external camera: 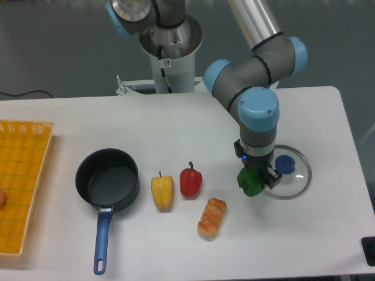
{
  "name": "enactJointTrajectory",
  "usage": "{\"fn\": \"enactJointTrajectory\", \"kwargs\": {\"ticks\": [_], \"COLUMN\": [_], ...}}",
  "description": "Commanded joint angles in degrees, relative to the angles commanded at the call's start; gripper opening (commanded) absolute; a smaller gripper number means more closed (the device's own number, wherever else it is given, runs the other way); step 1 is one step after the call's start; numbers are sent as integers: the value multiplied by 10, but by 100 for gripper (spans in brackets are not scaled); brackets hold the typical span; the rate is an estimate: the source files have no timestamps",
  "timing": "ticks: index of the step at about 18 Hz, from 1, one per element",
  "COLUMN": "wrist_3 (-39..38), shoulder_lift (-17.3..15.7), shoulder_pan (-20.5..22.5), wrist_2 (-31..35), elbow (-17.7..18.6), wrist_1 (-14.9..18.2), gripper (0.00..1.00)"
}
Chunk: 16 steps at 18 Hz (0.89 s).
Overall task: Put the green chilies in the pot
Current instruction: 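Lift the held green pepper up from beside the glass lid, then carry the green pepper over the peppers toward the black saucepan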
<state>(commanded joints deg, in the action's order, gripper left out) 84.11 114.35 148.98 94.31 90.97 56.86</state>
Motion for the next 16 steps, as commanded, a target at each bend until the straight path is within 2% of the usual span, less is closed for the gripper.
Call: {"fn": "enactJointTrajectory", "kwargs": {"ticks": [6, 16], "wrist_3": [0, -6], "shoulder_lift": [-6, -52], "shoulder_pan": [-4, -27], "wrist_2": [-1, -2], "elbow": [5, 15], "wrist_1": [4, 64], "gripper": [38, 38]}}
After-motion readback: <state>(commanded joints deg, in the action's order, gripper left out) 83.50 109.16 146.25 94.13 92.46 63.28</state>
